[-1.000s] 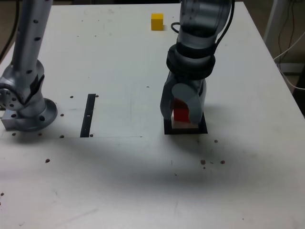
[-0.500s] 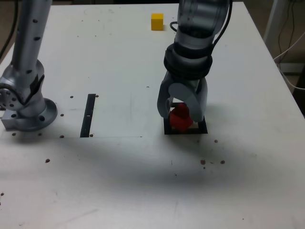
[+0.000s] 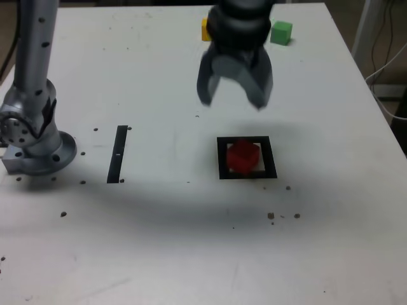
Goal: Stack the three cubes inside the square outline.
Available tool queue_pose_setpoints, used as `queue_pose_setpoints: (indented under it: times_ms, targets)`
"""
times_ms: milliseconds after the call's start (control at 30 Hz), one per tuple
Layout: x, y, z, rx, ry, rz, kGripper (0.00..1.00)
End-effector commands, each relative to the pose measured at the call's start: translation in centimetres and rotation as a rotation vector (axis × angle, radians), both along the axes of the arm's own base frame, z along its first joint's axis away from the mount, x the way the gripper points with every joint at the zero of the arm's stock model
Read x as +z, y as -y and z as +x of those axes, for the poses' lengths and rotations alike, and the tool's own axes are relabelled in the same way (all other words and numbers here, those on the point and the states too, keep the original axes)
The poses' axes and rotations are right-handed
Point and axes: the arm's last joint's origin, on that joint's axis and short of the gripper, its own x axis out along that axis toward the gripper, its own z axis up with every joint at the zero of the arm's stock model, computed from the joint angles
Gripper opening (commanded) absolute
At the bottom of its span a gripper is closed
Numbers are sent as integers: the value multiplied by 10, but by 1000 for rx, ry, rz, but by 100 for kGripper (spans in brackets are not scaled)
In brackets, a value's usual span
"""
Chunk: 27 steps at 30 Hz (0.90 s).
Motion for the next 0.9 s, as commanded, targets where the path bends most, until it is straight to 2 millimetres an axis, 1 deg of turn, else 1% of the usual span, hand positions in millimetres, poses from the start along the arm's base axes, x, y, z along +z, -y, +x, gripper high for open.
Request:
queue_pose_setpoints:
  times_ms: [0,200,400,600,733,867]
  targets:
    - [12,-34,1,-6,30,-5,99]
    - [29,-118,2,52,85,8,99]
    - [45,-189,-3,121,115,39,99]
    - [46,-241,-3,166,118,48,99]
    - [40,-269,-3,188,130,45,99]
    - [32,-297,-8,219,155,18,99]
